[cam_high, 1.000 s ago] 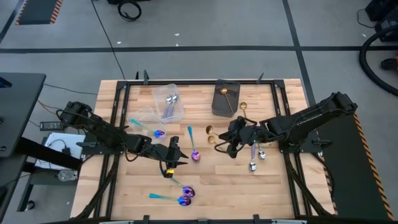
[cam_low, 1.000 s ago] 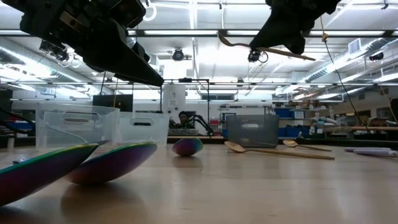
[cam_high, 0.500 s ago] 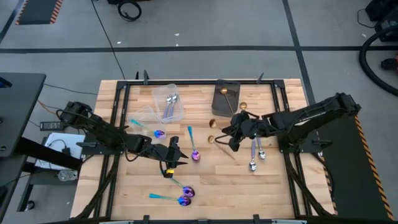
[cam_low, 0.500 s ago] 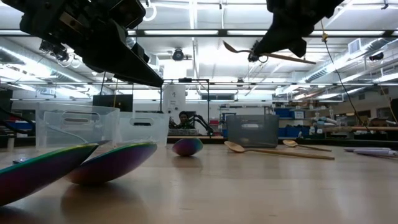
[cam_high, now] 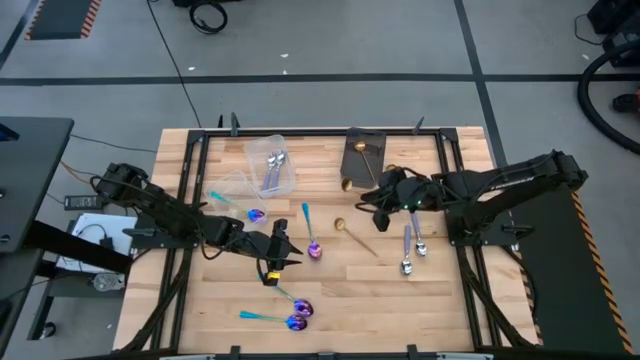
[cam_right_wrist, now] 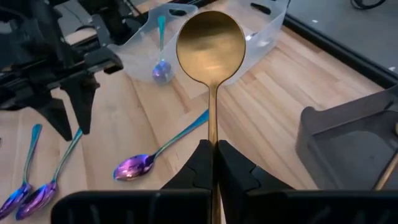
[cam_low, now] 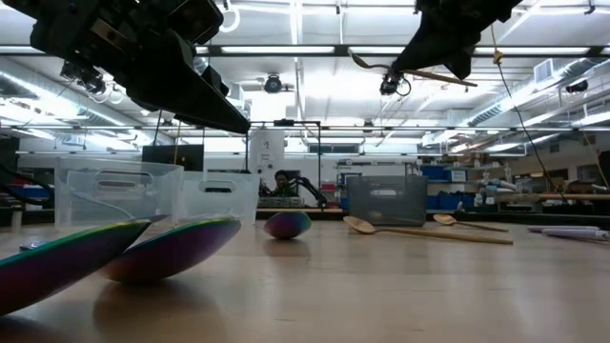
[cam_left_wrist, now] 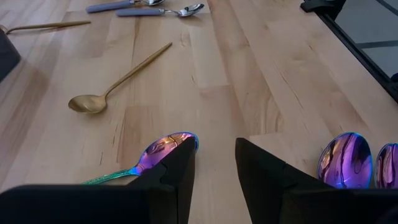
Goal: Sort silverware by color (type)
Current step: Put the gold spoon into the black bin
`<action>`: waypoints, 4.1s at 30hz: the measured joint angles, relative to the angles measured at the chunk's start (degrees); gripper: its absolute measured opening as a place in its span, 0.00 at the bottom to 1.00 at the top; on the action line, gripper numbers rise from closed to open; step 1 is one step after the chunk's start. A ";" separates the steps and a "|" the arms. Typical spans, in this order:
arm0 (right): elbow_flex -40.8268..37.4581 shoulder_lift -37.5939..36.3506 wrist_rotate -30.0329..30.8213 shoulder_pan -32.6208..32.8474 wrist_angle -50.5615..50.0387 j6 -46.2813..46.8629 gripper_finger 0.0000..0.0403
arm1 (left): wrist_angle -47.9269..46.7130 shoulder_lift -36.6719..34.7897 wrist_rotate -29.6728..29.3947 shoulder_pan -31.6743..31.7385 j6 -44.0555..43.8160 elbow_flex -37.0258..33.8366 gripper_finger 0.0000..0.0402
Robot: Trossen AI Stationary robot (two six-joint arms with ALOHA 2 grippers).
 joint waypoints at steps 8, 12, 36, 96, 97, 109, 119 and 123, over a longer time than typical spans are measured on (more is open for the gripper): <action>0.00 -0.72 0.00 -4.85 -2.03 -0.46 0.03 | 0.00 0.00 0.00 0.00 0.00 0.00 0.31; 0.00 -0.72 0.00 -7.70 -5.02 -0.47 0.03 | 0.00 0.00 0.00 0.00 -0.19 0.00 0.31; 0.00 5.58 -6.69 -27.88 4.12 -8.37 0.03 | 0.87 0.00 0.00 0.00 0.07 0.00 0.31; 0.02 30.31 -4.35 -39.38 13.01 1.63 0.26 | -0.83 -0.02 0.02 -0.07 -1.44 -0.02 0.31; 0.02 30.31 -4.38 -39.37 13.01 1.57 0.26 | -0.83 -0.02 0.02 -0.07 -1.44 -0.02 0.31; -0.04 28.80 -4.26 -38.10 14.76 -2.52 0.27 | -0.81 -0.02 0.02 0.02 -1.42 -0.02 0.31; -0.04 21.93 -3.66 -37.01 13.67 -14.18 0.28 | -0.78 -0.02 0.00 0.02 -0.89 -0.02 0.31; -0.04 18.11 -3.52 -34.90 12.98 -15.33 0.30 | -0.76 -0.02 0.00 0.02 -0.98 -0.02 0.31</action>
